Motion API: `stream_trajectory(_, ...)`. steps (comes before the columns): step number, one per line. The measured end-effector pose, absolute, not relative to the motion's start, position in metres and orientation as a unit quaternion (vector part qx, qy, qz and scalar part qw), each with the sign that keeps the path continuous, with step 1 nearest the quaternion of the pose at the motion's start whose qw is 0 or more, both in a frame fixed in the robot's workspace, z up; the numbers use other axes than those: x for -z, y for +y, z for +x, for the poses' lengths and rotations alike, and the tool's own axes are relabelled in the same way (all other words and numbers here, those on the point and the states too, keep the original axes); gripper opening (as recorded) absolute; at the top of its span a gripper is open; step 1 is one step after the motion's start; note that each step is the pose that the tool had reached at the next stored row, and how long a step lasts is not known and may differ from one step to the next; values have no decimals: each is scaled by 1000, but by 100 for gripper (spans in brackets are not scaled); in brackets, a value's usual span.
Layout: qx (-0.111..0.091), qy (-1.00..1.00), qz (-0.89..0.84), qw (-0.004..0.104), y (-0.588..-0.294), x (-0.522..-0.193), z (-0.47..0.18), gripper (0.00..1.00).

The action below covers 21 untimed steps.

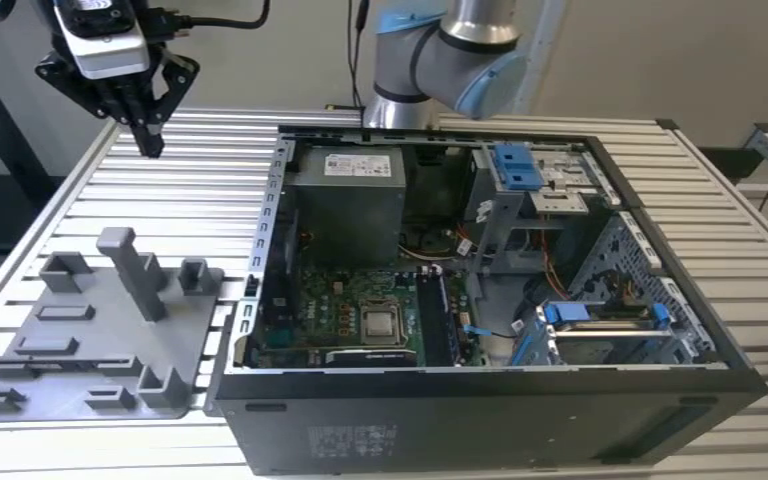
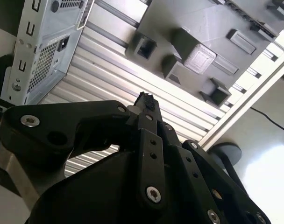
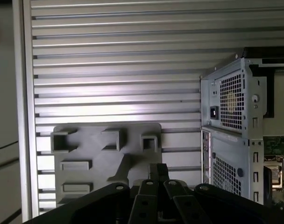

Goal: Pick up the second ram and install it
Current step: 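Reach for the second ram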

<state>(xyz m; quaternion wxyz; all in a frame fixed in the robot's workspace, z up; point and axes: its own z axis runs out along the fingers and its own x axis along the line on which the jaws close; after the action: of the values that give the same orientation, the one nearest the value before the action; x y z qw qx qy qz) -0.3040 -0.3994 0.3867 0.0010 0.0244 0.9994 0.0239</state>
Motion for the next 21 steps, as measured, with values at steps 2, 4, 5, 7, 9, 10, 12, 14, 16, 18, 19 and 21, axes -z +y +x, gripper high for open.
stream_trajectory(2,-24,999,24,1,-399,-387,-308,11)
stream_trajectory(4,-24,999,24,1,-400,-387,-312,11)
stream_trajectory(5,-24,999,24,1,-400,-387,-315,11)
stream_trajectory(7,-24,999,24,1,-400,-386,-319,11)
stream_trajectory(9,-24,999,24,1,-400,-386,-323,11)
stream_trajectory(10,-24,999,24,1,-400,-386,-324,11)
stream_trajectory(12,-24,999,24,1,-400,-386,-327,11)
stream_trajectory(14,-24,999,23,1,-400,-386,-333,11)
stream_trajectory(16,-24,999,23,1,-400,-386,-341,11)
stream_trajectory(18,-24,999,23,1,-401,-386,-349,11)
stream_trajectory(19,-24,999,23,1,-401,-386,-353,11)
stream_trajectory(21,-24,999,23,1,-401,-385,-362,11)
